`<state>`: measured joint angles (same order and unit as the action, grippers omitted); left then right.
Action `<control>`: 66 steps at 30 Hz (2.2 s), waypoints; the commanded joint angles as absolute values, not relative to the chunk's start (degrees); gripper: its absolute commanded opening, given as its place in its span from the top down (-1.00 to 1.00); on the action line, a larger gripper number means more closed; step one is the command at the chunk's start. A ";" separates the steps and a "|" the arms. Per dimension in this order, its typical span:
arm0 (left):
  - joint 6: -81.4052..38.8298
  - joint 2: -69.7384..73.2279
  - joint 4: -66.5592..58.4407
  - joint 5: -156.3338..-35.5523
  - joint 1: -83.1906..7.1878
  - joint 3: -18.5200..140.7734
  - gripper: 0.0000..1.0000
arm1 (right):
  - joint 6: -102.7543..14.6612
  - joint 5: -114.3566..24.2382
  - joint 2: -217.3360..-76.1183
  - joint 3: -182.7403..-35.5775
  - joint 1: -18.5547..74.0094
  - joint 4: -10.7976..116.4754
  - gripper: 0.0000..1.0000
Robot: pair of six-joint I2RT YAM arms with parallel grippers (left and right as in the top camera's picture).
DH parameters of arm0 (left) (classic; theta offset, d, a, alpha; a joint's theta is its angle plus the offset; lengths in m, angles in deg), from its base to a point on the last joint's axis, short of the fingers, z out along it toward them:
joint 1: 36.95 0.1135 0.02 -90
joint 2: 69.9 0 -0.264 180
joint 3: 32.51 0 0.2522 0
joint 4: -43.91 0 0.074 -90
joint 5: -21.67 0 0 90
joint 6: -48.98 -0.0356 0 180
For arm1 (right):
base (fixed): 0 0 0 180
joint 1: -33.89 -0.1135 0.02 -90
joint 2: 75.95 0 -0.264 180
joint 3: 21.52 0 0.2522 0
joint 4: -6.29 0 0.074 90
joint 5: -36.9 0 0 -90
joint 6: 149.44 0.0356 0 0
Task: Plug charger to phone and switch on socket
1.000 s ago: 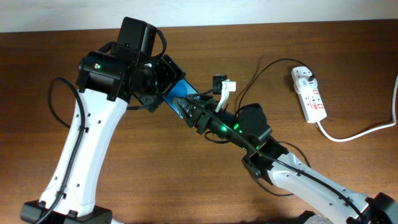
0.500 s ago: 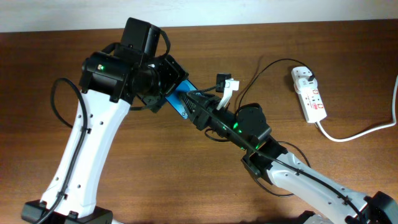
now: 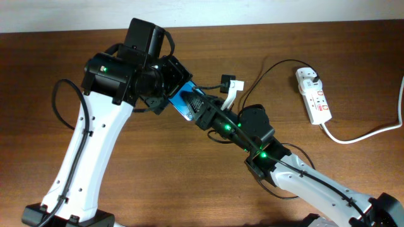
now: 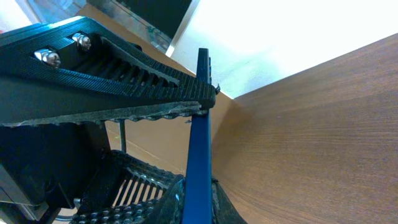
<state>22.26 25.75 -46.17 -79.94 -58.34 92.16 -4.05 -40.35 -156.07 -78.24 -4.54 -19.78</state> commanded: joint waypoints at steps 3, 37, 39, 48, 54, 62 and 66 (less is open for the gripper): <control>22.13 25.23 -46.80 -80.49 -58.97 93.04 -0.87 | -1.45 -37.03 -155.48 -79.55 -5.05 -22.45 0.80; 35.03 -0.93 -41.97 -71.97 -58.93 68.27 -0.99 | 60.06 -7.63 -155.42 -79.55 4.46 -10.12 0.91; 35.53 1.89 -39.92 -75.14 -58.93 68.27 -0.99 | 60.06 -7.65 -155.42 -79.55 4.46 -10.14 0.92; 36.14 7.88 -31.94 -81.04 -58.93 68.27 -0.79 | 60.06 -15.34 -155.42 -79.55 4.46 -24.94 0.91; 39.11 7.88 -28.79 -81.23 -57.55 68.27 -0.23 | 60.06 -14.10 -155.46 -79.53 4.35 -21.27 0.92; 39.35 7.88 -25.84 -81.17 -57.25 68.27 -0.06 | 60.06 -12.61 -155.44 -79.55 4.29 -21.40 0.91; 39.33 7.88 -24.94 -80.97 -57.25 68.27 0.37 | 60.06 -12.66 -155.44 -79.55 4.29 -21.38 0.92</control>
<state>39.57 7.79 -26.15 -80.99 -57.55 68.27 60.45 -13.51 -156.11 -78.42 4.50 -20.63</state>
